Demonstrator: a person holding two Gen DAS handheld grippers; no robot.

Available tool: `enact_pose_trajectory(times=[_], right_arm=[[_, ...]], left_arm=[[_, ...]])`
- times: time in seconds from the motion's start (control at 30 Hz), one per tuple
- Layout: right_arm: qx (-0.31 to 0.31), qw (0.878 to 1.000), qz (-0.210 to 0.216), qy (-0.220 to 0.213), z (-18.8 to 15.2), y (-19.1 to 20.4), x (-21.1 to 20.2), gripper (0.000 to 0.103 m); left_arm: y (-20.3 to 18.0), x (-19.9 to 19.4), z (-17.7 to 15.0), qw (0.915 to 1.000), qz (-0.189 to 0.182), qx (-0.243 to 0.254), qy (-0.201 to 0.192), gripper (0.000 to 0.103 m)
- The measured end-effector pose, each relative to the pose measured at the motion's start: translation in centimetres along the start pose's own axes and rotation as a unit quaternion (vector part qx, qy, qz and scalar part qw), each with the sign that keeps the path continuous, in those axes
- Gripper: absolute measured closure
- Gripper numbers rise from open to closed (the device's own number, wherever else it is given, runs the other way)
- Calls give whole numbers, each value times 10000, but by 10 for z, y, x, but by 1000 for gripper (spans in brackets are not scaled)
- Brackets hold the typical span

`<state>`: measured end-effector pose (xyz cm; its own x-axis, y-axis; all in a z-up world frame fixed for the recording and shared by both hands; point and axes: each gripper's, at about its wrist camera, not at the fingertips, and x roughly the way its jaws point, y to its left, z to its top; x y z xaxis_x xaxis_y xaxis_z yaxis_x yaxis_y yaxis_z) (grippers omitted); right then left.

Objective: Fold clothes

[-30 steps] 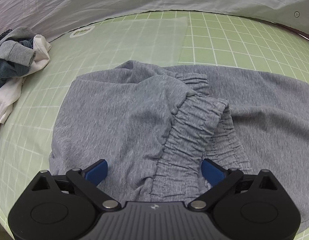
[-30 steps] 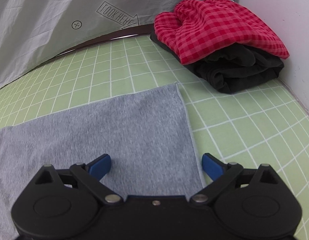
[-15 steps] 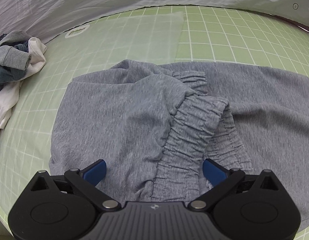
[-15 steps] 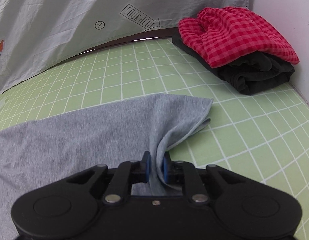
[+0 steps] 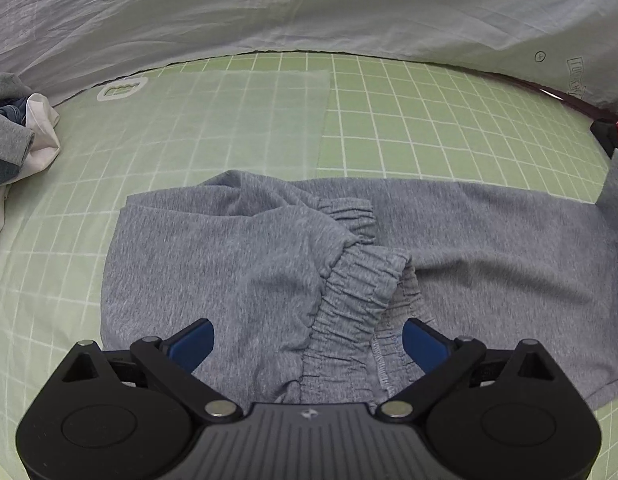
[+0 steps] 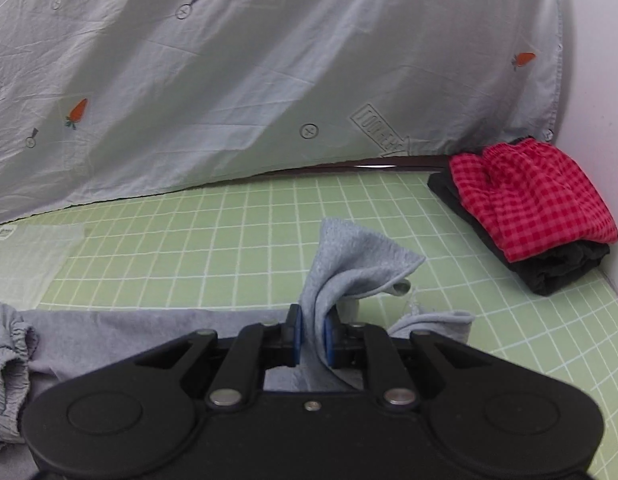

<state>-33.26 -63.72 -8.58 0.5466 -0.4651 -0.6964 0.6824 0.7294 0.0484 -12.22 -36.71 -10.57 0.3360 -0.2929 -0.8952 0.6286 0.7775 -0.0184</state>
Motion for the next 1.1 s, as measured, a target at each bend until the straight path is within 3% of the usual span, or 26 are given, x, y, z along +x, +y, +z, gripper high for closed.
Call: enact_pose_trajectory(times=[0.23, 0.47, 0.57, 0.7, 0.87, 0.93, 1.03, 1.1], right_arm=[[-313, 9977, 593, 59, -8, 106, -6, 91], [-203, 9944, 421, 944, -56, 166, 32, 84], [126, 9961, 412, 767, -52, 165, 21, 68], [431, 9972, 327, 508, -40, 160, 8, 67], [869, 9960, 178, 51, -28, 141, -14, 58], [1065, 9939, 22, -302, -25, 126, -27, 55], [1239, 9896, -415, -605, -20, 99, -35, 41], [1336, 9871, -714, -508, -21, 78, -28, 41]], left_arm=[[30, -12, -4, 9995, -42, 266, -167, 4], [71, 0, -16, 9995, 56, 303, 63, 4], [80, 3, -17, 9994, 37, 336, 106, 4], [81, 5, -16, 9993, -10, 365, 110, 4], [83, 8, -14, 9991, -70, 401, 115, 4], [82, 10, -15, 9991, -83, 402, 135, 4], [81, 10, -18, 9992, -77, 360, 168, 4], [80, 10, -20, 9993, -66, 324, 182, 4]])
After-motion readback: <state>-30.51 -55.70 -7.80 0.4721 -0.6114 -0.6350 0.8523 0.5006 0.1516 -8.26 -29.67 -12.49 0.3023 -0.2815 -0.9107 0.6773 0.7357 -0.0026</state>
